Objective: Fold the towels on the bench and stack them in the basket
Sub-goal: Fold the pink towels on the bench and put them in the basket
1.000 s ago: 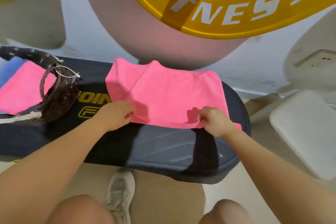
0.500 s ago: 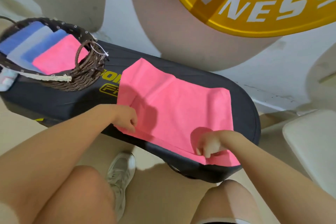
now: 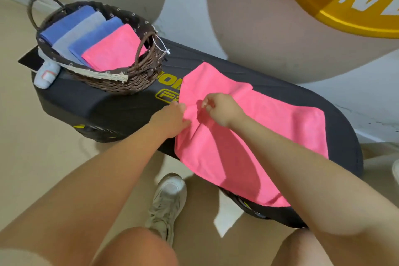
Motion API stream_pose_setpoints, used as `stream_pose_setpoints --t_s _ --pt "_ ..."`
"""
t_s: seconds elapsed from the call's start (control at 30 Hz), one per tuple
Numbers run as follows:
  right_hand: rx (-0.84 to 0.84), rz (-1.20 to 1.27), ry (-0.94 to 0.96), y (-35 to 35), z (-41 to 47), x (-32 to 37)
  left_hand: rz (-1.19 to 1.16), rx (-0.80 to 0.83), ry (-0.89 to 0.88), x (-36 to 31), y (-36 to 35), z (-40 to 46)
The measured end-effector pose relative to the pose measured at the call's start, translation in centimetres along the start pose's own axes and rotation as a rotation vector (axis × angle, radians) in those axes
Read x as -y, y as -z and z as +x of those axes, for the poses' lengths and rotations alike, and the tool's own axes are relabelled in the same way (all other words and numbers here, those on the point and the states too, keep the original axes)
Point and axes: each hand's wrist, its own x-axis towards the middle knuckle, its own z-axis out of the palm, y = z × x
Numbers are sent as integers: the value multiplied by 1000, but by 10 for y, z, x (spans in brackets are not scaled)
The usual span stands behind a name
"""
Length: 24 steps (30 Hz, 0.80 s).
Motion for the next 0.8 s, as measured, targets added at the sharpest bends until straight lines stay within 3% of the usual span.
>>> stream_pose_setpoints --t_s 0.1,0.17,0.37,0.47,0.63,0.8 --pt "-7 -25 -9 -12 20 6 57 -143 -8 3 -15 9" --pt "8 -54 4 -16 31 6 -24 -187 -24 6 -20 14" --pt "-118 4 2 -14 68 10 -319 -166 -17 30 -2 20" --pt "-14 -125 65 -15 94 20 -363 -231 133 65 10 5" --pt "73 -516 75 -18 125 39 -415 -134 309 109 12 -19" --pt "37 -482 89 -26 133 36 -541 -221 385 111 5 -12"
